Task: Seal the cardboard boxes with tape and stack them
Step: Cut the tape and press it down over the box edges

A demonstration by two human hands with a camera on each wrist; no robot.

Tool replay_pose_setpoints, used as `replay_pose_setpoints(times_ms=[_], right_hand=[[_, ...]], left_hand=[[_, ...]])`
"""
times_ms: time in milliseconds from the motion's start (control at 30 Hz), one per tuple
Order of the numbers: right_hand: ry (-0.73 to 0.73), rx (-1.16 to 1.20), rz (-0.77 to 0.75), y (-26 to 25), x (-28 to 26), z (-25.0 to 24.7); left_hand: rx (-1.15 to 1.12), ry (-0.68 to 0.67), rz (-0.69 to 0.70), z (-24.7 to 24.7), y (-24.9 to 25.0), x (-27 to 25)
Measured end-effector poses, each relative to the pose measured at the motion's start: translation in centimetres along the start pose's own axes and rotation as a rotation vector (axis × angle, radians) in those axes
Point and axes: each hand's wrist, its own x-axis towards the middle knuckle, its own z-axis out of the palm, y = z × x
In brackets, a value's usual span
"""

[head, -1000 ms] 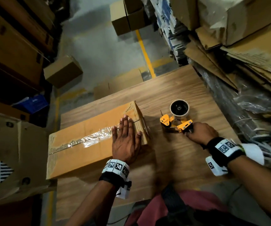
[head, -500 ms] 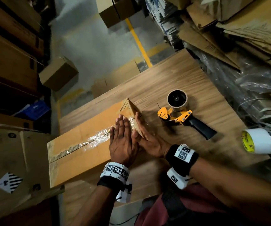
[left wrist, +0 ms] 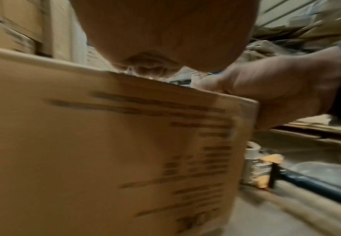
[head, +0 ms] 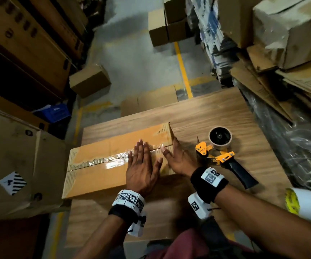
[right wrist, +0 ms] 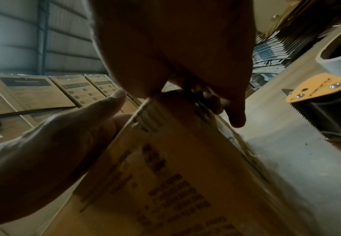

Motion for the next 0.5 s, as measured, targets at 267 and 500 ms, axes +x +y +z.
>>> replay_pose_setpoints(times_ms=[267, 500], right_hand=[[0.043, -0.109, 0.100, -1.2, -0.5, 0.4], [0.323, -0.549, 0.019, -3.2, -1.5, 2.0]], left_hand=[[0.017, -0.117, 0.028, 0.2, -1.5, 0.3], [0.084, -0.072, -0.042, -0.1, -9.2, -1.9]])
